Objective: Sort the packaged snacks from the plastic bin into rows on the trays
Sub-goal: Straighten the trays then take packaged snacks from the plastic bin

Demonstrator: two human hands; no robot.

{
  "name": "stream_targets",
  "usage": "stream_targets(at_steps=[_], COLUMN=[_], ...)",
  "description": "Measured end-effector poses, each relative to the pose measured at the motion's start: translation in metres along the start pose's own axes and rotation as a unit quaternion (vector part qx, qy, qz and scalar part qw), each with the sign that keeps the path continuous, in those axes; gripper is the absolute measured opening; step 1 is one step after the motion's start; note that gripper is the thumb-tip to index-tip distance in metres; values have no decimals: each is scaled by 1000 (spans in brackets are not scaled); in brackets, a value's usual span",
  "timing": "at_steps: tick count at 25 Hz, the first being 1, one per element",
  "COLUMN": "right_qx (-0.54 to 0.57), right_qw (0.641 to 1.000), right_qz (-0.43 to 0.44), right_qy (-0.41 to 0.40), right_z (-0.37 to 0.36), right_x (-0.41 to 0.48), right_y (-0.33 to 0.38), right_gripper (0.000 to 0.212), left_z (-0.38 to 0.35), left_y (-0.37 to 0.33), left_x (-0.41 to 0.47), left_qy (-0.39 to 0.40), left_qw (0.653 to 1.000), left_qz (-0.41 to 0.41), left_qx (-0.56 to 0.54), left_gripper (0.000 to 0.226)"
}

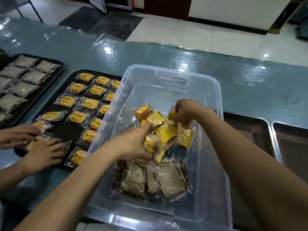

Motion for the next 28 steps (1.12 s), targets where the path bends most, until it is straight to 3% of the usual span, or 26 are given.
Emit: stream_targets(at_steps=[3, 7, 10, 15, 23, 28], right_qx=[-37, -16, 10, 29, -5, -16], right_qw=[999, 996, 993, 990, 993, 990], right_qz=[-12, -25, -29, -38, -30, -14], right_qy=[26, 89, 111, 136, 117, 139], right_z=[-14, -40, -55, -61, -61, -60], right_x=[21, 38, 42, 38, 39, 33], right_y=[-5, -6, -4, -7, 1, 2], right_gripper=[68, 101, 119, 121, 116, 107], left_z=[16, 21, 18, 12, 11, -2], left_y=[28, 36, 50, 69, 72, 81], left_x=[39, 92, 125, 152, 156, 155], left_qy=[-73, -151, -132, -53, -20, 44], left_qw=[995, 980, 974, 980, 996, 974], left_qz=[44, 35, 54, 115, 91, 208], left_qx=[50, 121, 175, 154, -1, -74], left_gripper=[78, 77, 73, 82, 79, 79])
Point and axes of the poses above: each hand's wrist, its own x-axis towards the middle knuckle, its own z-axis out of the back of the hand, y = z × x, the point moved 7 cm from there along x, towards the middle knuckle, and after that the axes turned 15 degrees about -x, right-handed, at the moved point
